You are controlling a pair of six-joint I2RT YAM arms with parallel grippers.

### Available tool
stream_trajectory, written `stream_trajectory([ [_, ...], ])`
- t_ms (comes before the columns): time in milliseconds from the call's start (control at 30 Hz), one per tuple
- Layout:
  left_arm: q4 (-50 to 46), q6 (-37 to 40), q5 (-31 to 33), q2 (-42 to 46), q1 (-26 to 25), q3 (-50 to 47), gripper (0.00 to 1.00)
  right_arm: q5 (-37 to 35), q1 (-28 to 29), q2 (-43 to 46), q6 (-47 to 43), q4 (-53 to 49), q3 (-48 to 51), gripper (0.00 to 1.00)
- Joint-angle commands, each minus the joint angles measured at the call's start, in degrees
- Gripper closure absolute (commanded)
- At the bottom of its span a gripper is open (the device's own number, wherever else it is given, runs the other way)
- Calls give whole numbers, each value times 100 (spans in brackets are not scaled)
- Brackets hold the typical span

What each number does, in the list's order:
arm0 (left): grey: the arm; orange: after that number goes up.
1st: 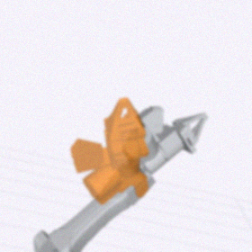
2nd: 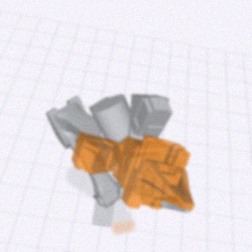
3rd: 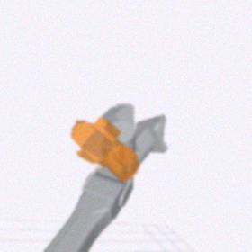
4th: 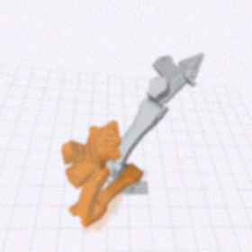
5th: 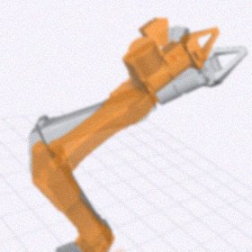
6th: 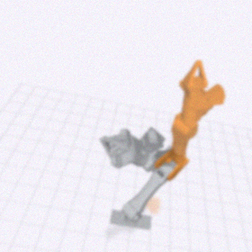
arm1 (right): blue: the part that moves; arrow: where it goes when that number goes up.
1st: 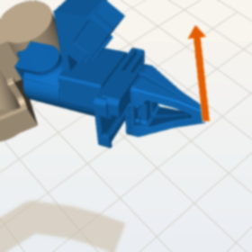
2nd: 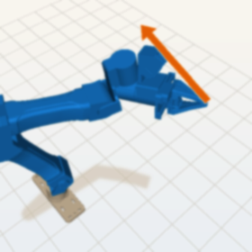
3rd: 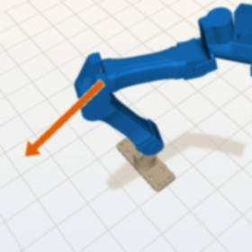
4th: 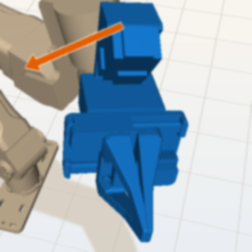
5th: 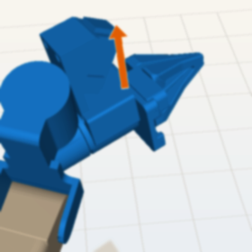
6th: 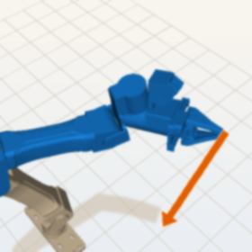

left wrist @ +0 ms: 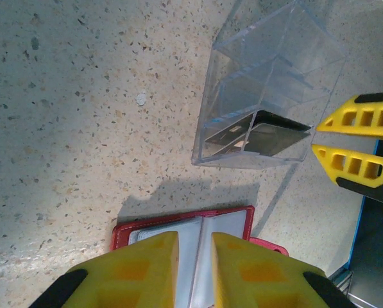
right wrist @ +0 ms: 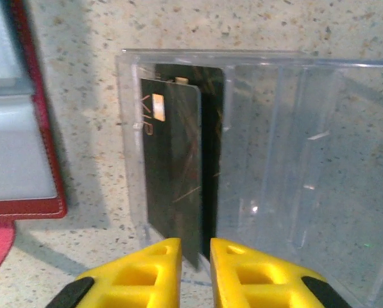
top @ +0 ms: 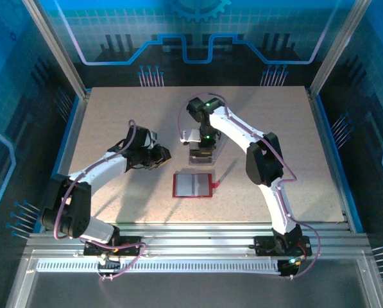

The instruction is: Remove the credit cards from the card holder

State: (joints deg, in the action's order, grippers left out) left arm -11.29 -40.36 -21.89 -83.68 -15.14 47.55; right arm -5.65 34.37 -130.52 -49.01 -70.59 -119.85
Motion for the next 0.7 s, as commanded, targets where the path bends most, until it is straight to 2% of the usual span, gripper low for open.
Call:
stream_trajectory([
  [0, -76, 117, -8, 76, 55, 26, 80, -197, -48, 293, 215, 309, 149, 79],
  [200, 98, 28, -272, 87, 46, -122, 81, -125, 7, 1001, 680, 895, 757, 78],
  [367, 110, 20, -392, 62, 19, -143, 80, 351, 26, 1669, 1646, 1342, 1423, 75],
  [467, 96, 0, -411, 81, 2, -182, 81, 613, 26, 2111, 2778, 1817, 2009, 76],
  [567, 43, -27, -459, 77, -15, -205, 82, 1512, -63, 2514, 4196, 2205, 2547, 77],
  [667, -23, -31, -539, 29, -63, -211, 85, 2301, -36, 3059, 5495, 3184, 3543, 79],
])
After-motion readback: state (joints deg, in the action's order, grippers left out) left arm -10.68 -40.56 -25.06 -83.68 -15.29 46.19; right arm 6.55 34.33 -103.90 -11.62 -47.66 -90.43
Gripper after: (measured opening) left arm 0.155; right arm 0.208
